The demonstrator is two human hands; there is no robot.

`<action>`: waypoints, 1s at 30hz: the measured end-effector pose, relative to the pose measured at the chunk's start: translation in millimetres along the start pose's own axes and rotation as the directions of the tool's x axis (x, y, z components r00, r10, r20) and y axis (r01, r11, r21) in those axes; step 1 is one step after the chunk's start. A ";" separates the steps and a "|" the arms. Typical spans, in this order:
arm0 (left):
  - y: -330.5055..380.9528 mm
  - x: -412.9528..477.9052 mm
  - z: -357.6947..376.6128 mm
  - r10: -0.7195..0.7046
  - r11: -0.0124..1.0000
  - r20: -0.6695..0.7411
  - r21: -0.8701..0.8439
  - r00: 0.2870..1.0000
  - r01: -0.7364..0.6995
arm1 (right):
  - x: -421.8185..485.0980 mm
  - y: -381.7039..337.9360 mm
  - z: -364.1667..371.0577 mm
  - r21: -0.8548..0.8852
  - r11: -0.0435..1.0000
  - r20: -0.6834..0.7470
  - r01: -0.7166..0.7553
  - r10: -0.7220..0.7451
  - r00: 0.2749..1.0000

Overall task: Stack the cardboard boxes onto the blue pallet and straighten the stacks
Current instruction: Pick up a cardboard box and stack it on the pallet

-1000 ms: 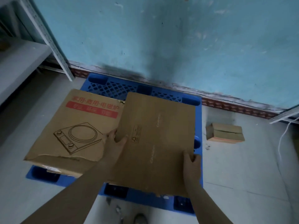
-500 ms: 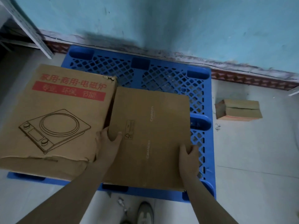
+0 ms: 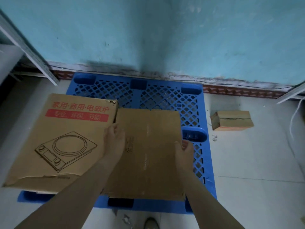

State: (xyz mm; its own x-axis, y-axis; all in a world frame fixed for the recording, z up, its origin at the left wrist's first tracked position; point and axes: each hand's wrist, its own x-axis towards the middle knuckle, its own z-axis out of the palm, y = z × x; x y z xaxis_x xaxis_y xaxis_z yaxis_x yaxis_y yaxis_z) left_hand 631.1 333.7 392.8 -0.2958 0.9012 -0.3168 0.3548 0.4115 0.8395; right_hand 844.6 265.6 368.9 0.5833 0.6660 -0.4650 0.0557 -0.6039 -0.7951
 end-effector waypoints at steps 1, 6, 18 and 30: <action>19.6 -1.6 -5.1 0.026 1.000 0.008 -0.014 1.000 -0.026 | -5.8 -16.8 -4.3 0.024 1.000 0.017 0.017 -0.018 1.000; 134.8 -28.6 -44.6 0.193 0.974 -0.002 -0.119 0.981 -0.192 | -49.3 -121.9 -54.2 0.180 0.967 0.028 0.181 -0.189 0.981; 387.3 -192.6 -86.2 0.476 0.834 0.067 -0.350 0.877 -0.426 | -177.8 -302.2 -249.5 0.358 0.802 -0.124 0.478 -0.467 0.876; 470.4 -356.2 78.2 0.509 0.820 0.251 -0.433 0.824 -0.374 | -154.7 -289.7 -536.9 0.361 0.761 -0.261 0.539 -0.472 0.842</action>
State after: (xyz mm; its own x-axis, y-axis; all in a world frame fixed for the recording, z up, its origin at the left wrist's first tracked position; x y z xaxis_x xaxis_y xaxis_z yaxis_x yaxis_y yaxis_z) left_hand 972.7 216.9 866.0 0.1597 0.9856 0.0551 0.0176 -0.0586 0.9981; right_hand 1173.2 102.4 880.2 0.6762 0.7317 0.0858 0.0643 0.0574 -0.9963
